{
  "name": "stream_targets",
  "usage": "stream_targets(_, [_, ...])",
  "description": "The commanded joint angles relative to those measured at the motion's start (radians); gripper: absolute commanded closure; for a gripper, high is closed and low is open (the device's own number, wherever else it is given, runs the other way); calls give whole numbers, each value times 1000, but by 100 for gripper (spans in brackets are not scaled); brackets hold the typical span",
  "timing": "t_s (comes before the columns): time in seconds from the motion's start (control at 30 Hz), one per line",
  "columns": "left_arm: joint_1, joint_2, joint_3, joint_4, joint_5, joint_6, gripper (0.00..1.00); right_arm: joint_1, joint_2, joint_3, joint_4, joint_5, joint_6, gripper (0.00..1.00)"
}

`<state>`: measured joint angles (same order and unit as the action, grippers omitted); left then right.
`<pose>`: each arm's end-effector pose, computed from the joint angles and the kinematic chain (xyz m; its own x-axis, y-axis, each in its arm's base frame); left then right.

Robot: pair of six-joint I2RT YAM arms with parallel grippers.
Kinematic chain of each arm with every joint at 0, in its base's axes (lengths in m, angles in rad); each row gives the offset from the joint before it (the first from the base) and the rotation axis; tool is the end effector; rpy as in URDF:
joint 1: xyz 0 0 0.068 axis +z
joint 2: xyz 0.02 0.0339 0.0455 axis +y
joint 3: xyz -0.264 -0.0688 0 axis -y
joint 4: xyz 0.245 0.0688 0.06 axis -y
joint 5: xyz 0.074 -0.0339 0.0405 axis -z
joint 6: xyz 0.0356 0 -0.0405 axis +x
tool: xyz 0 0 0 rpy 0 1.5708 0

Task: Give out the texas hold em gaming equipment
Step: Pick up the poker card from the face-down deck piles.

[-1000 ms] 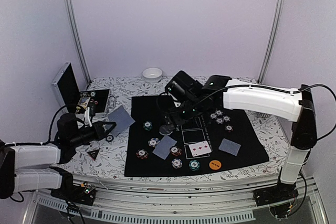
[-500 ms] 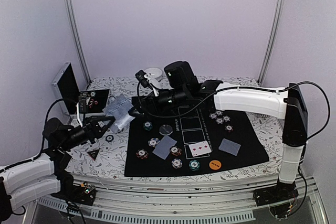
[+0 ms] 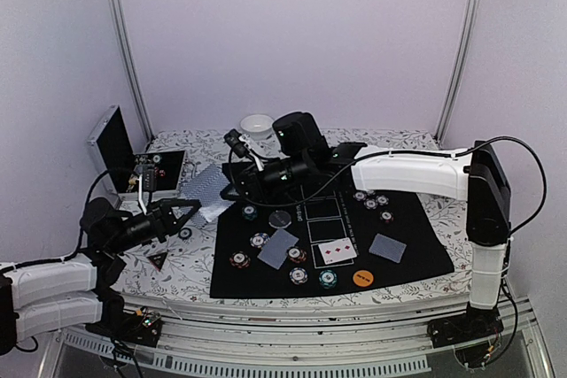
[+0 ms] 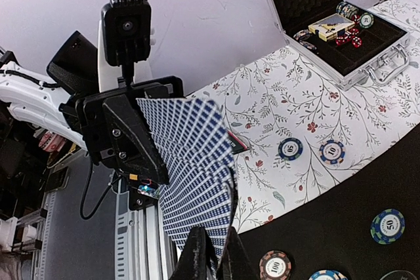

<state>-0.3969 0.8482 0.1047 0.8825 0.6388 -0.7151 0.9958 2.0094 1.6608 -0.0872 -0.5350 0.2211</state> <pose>0.1467 -0.0845 0.2041 -0.4641 -0.3762 -0.8019 0.7293 0.3516 -0.5870 0.2446 0.4108 0.2810 -0.4374 -0.3281 -0.8373 -0.8992 0.1557 0.4088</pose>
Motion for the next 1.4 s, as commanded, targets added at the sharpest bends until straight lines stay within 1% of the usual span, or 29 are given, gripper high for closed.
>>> stream_targets(0.0, [-15,24,-8,149,29,-44,96,-18,-16,-25,28,-80,-10,98])
stream_targets(0.17, [-17,45,-11,183,41,-61,87,-17,-9,-22,67,-159,-1,97])
stream_targets(0.27, [-20,46,-12,183,46,-61,82,-18,-8,-22,89,-192,8,94])
stream_targets(0.33, [-21,44,-13,183,43,-62,80,-17,-6,-21,95,-209,12,92])
stream_targets(0.4, [-23,39,-15,182,40,-60,79,-17,-3,-19,103,-222,19,91])
stream_targets(0.43, [-23,37,-16,180,39,-58,80,-19,-1,-18,106,-229,22,91])
stream_targets(0.47, [-23,36,-17,178,37,-57,85,-20,1,-18,106,-232,28,91])
stream_targets(0.5, [-23,34,-16,174,35,-55,87,-20,2,-18,108,-233,33,92])
stream_targets(0.6, [-25,33,-14,160,36,-49,88,-24,2,-19,109,-238,42,90])
stream_targets(0.7, [-25,28,-16,151,31,-47,96,-35,-6,-33,110,-237,53,86])
stream_targets(0.73, [-25,24,-16,144,28,-44,100,-39,-10,-38,110,-231,57,85])
stream_targets(0.77, [-25,22,-15,137,25,-42,100,-41,-13,-42,109,-221,59,82])
stream_targets(0.87, [-25,14,-14,118,13,-37,100,-46,-22,-49,82,-148,63,65])
stream_targets(0.93, [-25,5,-14,103,2,-31,100,-44,-33,-53,57,-69,55,63])
stream_targets(1.07, [-26,-14,-8,47,-30,-9,100,-9,-65,-56,-3,142,3,70])
stream_targets(1.17, [-27,-15,-2,24,-38,5,100,25,-70,-52,-22,252,-50,78])
stream_targets(1.23, [-26,-14,-1,18,-44,6,100,37,-72,-47,-33,314,-63,87])
stream_targets(1.27, [-26,-12,-1,16,-47,6,100,41,-72,-44,-38,333,-67,90])
stream_targets(1.33, [-27,-10,-1,8,-57,8,100,50,-69,-34,-46,347,-81,95])
stream_targets(1.37, [-27,-9,1,-5,-66,10,100,56,-67,-28,-52,355,-87,95])
